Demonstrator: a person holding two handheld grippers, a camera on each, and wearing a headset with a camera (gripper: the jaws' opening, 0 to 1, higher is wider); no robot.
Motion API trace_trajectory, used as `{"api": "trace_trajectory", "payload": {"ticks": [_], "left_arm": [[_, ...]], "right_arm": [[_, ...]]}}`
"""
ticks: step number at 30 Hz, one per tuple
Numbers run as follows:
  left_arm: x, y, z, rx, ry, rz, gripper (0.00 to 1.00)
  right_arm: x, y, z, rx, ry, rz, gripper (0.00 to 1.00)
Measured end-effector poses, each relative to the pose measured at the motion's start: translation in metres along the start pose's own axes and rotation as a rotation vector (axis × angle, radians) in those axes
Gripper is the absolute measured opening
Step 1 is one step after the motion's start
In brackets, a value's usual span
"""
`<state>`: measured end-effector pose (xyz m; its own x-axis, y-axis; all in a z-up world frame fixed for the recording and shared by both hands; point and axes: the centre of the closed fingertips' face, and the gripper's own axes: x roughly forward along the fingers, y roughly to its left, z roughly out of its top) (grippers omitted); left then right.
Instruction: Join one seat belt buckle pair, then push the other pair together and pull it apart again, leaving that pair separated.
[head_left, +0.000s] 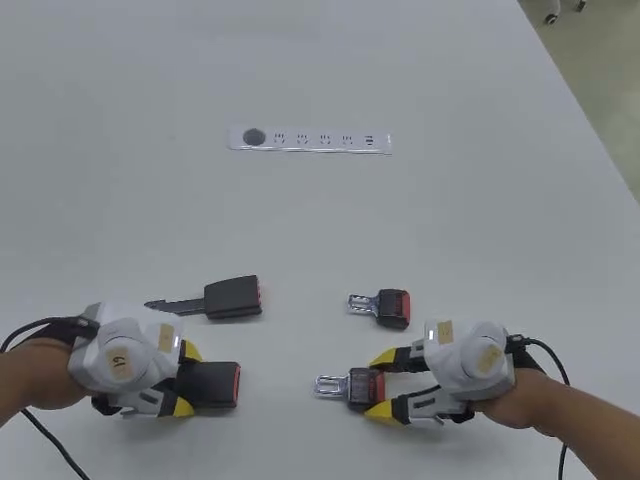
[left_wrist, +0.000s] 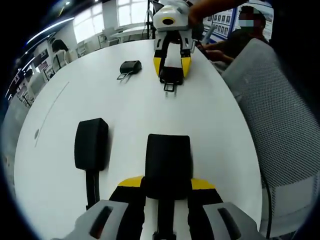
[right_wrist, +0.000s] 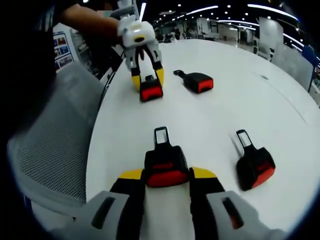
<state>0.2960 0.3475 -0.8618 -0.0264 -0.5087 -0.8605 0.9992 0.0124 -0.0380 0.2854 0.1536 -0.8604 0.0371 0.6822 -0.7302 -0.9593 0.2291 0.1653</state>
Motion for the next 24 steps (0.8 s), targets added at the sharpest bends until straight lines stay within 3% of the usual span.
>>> {"api": "trace_trajectory", "payload": {"ticks": [15,24], "left_arm": [[0.000,0.000,0.000,0.003,0.017,0.001,0.34],[0.000,0.000,0.001,0.009,0.025,-0.001,0.33]], "right_arm": [[0.022,0.004,0.029,-0.029,-0.030,0.033,0.35],[0.048,0.009,0.052,-0.068,-0.057,0.063,0.35]]}}
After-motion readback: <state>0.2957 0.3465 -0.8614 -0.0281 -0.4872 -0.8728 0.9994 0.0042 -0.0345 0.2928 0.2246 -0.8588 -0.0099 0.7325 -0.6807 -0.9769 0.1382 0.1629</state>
